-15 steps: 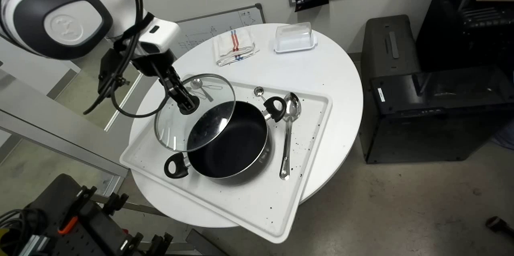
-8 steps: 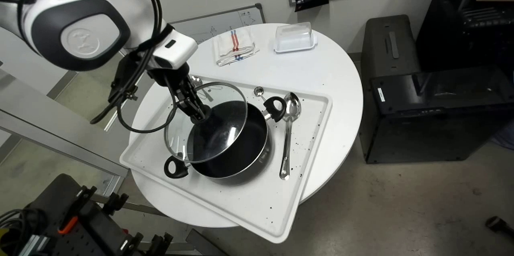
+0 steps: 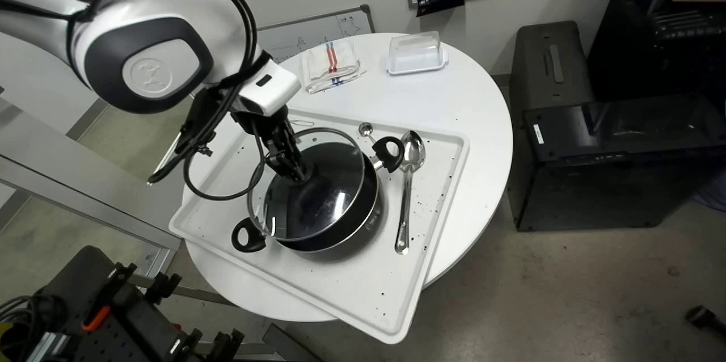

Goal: Place the lid on the pot

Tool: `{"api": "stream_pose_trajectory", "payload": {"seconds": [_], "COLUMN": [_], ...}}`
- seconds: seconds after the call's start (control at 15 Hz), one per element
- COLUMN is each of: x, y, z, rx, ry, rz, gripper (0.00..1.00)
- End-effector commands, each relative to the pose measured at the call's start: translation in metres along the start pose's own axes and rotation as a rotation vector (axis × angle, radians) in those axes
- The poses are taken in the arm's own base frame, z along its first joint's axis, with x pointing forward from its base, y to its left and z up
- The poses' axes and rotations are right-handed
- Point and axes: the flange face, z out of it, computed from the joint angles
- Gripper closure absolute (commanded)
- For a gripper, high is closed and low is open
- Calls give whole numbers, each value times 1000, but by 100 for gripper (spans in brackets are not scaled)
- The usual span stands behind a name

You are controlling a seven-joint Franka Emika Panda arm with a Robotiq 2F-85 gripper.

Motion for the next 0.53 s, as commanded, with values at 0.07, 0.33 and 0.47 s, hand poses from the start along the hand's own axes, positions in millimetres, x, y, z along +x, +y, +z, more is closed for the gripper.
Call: {"api": "stream_pose_trajectory", "payload": {"seconds": [0.07,0.33,0.47], "x": [16,21,22], "y": [1,6,8], "z": [0,6,8], "rx": [9,11,11], "ry": [-12,-21,-22], "rz": [63,87,96], "gripper": [75,75,75]}}
